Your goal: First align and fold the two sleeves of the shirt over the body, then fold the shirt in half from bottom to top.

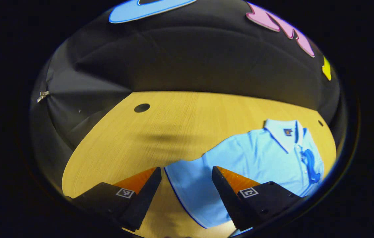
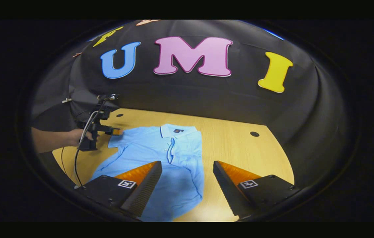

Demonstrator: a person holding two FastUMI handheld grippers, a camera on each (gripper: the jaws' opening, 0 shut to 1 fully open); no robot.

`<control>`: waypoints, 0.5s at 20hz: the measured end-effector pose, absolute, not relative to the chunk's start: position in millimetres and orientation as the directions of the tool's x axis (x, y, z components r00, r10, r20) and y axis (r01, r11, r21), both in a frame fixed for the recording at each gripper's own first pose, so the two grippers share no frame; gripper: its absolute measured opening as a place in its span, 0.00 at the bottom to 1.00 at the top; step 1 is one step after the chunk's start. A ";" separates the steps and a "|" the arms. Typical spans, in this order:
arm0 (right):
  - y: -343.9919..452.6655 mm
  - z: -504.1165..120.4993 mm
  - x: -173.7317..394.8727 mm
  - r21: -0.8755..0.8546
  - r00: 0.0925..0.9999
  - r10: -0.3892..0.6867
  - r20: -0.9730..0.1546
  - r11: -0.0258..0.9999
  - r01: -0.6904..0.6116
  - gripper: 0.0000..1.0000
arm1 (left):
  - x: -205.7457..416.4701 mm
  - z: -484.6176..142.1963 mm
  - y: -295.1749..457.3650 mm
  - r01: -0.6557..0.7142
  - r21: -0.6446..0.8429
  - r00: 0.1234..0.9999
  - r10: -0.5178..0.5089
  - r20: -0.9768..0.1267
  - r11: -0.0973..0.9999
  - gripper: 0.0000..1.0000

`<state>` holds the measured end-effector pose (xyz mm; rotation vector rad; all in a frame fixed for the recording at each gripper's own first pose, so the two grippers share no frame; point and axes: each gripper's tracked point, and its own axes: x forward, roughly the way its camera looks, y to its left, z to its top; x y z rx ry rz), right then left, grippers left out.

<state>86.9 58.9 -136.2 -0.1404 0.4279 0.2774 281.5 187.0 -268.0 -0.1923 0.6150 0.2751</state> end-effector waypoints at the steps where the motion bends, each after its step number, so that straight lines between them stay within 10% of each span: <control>1: 54.3 -138.1 89.6 -0.078 0.873 0.233 -0.428 0.953 -0.292 0.97 | 288.0 -261.6 189.0 -0.315 -0.118 0.801 0.198 -0.566 0.942 1.00; 5: 46.3 -142.1 102.8 -0.052 0.872 0.224 -0.434 0.961 -0.273 0.97 | 288.5 -261.8 187.5 -0.287 -0.109 0.804 0.178 -0.567 0.952 0.97; 10: 56.1 -166.6 122.1 -0.101 0.842 0.245 -0.481 0.938 -0.331 0.98 | 296.6 -262.9 170.2 -0.259 -0.122 0.816 0.149 -0.558 0.958 0.51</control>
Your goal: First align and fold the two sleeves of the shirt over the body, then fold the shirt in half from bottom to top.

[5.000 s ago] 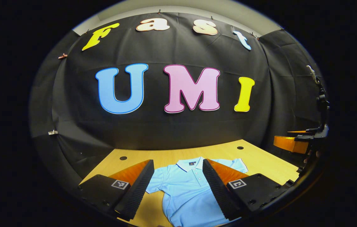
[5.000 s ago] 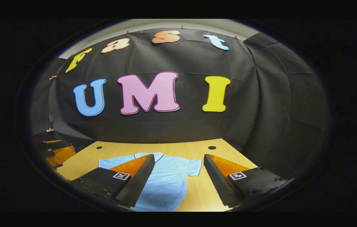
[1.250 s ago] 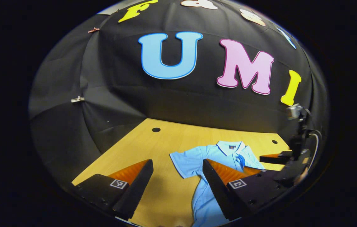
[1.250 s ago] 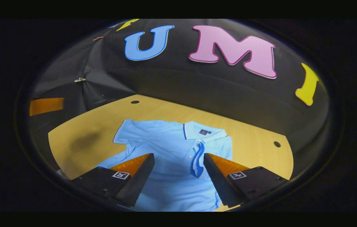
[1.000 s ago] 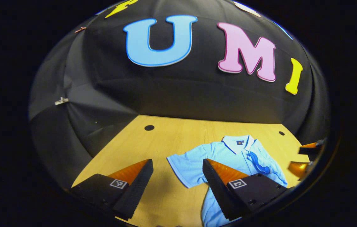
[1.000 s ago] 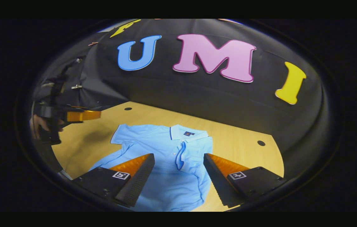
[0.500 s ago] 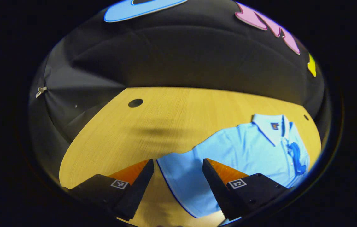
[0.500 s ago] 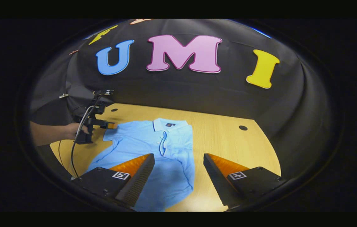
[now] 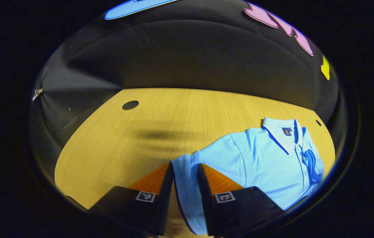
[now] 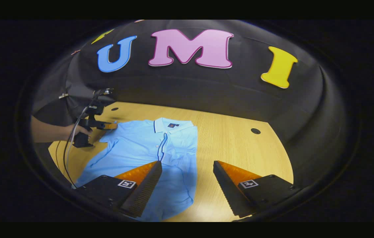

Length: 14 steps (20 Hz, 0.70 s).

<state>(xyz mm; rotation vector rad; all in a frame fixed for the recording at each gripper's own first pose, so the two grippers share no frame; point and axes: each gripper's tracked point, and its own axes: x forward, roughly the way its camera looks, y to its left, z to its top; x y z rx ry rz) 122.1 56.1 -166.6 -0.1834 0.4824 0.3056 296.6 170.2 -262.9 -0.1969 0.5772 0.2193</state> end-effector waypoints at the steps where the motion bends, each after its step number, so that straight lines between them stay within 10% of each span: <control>1: 60.4 -169.6 123.1 -0.099 0.831 0.258 -0.493 0.932 -0.348 0.98 | 294.3 -263.8 167.9 -0.261 -0.115 0.800 0.148 -0.582 0.958 0.40; 3: 67.5 -171.7 123.8 -0.093 0.817 0.277 -0.505 0.924 -0.371 0.98 | 295.0 -265.3 162.6 -0.227 -0.070 0.780 0.139 -0.610 0.971 0.15; 6: 73.6 -174.2 118.0 -0.096 0.809 0.286 -0.513 0.918 -0.385 0.98 | 296.9 -262.9 161.6 -0.199 0.002 0.763 0.156 -0.627 0.980 0.07; 14: 50.4 -168.5 136.9 -0.086 0.839 0.261 -0.477 0.937 -0.340 0.97 | 302.3 -231.0 139.9 -0.244 -0.091 0.787 0.142 -0.600 0.966 0.06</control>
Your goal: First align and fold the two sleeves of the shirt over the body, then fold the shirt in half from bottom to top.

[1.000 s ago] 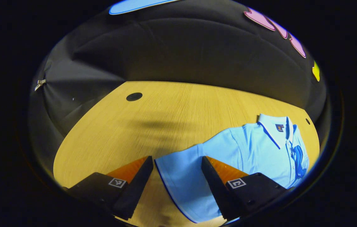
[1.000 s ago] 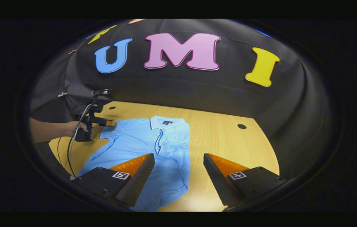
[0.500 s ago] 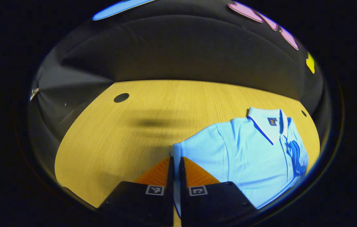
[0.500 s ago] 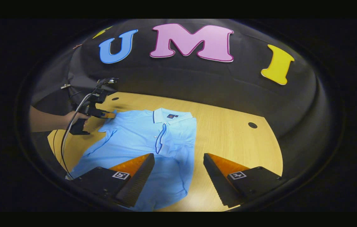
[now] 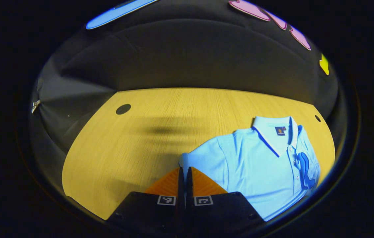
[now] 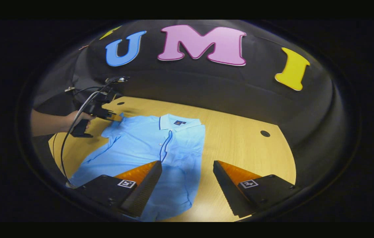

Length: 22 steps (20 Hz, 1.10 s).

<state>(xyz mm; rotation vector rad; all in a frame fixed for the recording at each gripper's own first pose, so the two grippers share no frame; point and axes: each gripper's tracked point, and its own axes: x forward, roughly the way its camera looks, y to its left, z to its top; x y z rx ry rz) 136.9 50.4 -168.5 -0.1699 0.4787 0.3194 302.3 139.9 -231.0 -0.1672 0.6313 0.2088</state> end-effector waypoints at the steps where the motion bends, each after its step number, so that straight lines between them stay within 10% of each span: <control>1: 44.8 -165.1 137.2 -0.079 0.848 0.247 -0.469 0.944 -0.320 0.98 | 302.7 -221.9 133.3 -0.241 -0.104 0.799 0.137 -0.585 0.965 0.06; 10: 19.1 -164.2 111.0 -0.042 0.870 0.197 -0.452 0.969 -0.242 0.98 | 290.8 -143.2 -23.0 -0.018 -0.261 0.881 -0.108 -0.460 0.965 0.08; 14: 19.7 -158.3 84.0 -0.029 0.881 0.182 -0.437 0.976 -0.216 0.98 | 233.4 -116.1 -14.9 0.002 -0.287 0.922 -0.113 -0.370 0.958 0.96; 22: 25.3 -149.6 10.3 0.032 0.859 0.170 -0.483 0.984 -0.176 0.98 | 40.1 -129.4 38.0 -0.038 -0.227 0.925 -0.051 -0.376 0.973 0.97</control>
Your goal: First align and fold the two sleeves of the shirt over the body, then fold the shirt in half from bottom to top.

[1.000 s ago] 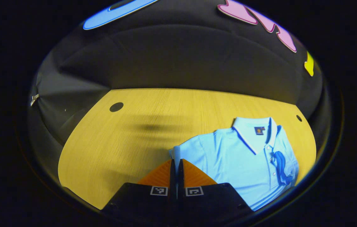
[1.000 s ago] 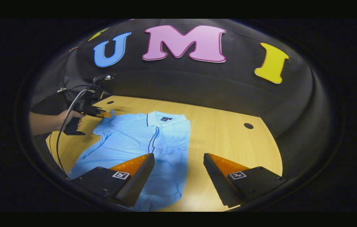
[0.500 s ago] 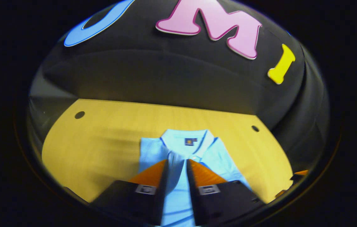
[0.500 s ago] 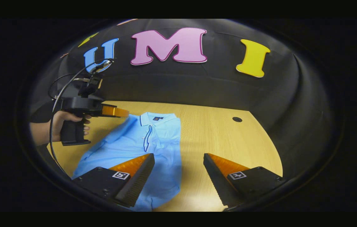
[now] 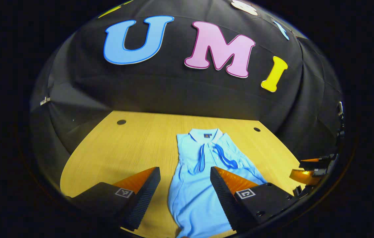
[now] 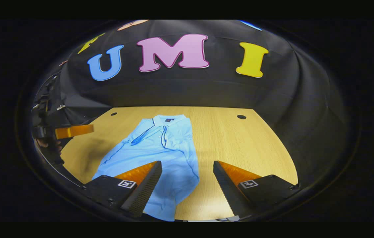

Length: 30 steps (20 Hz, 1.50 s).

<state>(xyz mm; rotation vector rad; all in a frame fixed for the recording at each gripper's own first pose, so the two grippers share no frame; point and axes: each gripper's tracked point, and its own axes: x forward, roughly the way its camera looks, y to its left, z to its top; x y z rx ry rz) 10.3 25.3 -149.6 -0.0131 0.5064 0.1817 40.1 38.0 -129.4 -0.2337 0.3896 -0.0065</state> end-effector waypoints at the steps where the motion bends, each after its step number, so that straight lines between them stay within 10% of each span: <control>1: 27.4 -155.6 0.7 0.040 0.851 0.172 -0.496 0.984 -0.175 0.98 | 18.1 -142.8 33.6 -0.036 -0.243 0.915 -0.066 -0.399 0.969 0.97; 7: 40.5 -236.9 -71.9 0.105 0.733 0.204 -0.649 0.978 -0.179 0.96 | -74.2 -246.8 -13.2 -0.008 -0.205 0.798 -0.118 -0.591 0.979 0.97; 25: 53.9 -312.3 -82.8 0.013 0.637 0.168 -0.753 0.970 -0.241 0.97 | -61.9 -310.6 -34.7 0.014 -0.080 0.696 -0.067 -0.715 0.997 0.96; 30: 75.4 -313.3 -81.2 0.033 0.610 0.227 -0.759 0.949 -0.312 0.46 | -58.4 -308.6 -46.9 0.051 -0.085 0.692 -0.097 -0.715 0.995 0.72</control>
